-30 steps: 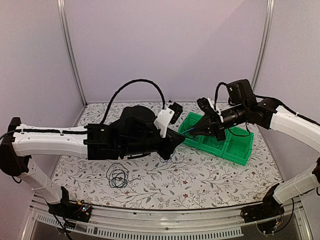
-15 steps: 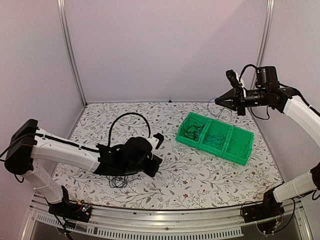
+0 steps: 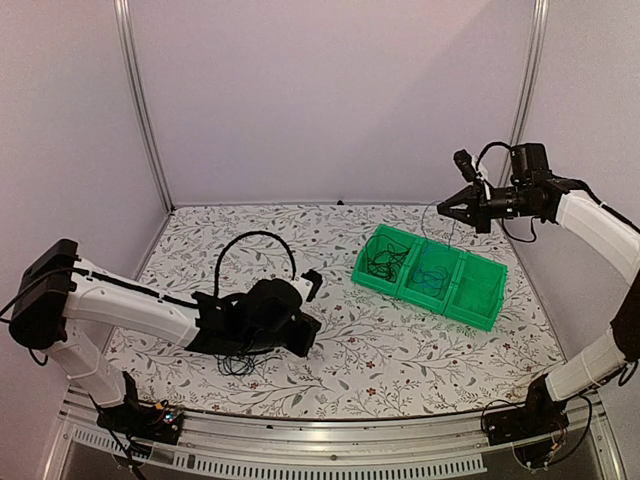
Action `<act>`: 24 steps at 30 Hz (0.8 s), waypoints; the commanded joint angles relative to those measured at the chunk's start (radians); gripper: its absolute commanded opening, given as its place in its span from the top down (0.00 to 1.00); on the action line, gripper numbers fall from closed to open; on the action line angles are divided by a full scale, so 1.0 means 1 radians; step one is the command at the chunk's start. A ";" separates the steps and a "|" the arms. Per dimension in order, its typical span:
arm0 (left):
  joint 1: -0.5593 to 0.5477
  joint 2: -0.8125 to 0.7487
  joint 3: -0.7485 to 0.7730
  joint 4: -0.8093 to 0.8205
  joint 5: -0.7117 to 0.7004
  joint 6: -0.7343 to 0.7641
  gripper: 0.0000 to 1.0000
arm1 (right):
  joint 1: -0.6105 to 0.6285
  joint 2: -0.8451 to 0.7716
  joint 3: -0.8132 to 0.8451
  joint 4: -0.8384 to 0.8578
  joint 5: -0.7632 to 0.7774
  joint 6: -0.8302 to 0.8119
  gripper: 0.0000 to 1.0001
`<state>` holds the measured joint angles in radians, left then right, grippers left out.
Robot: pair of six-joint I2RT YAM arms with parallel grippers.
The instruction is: Untangle the cables
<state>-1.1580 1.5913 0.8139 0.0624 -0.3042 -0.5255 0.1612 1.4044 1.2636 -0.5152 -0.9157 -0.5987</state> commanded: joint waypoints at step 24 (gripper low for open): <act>0.007 -0.134 -0.062 -0.050 -0.089 -0.079 0.93 | -0.075 0.378 -0.090 0.128 0.140 0.002 0.92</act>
<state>-1.1580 1.5066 0.7788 0.0463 -0.3508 -0.5705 0.0895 1.7584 1.1950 -0.3958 -0.8379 -0.5999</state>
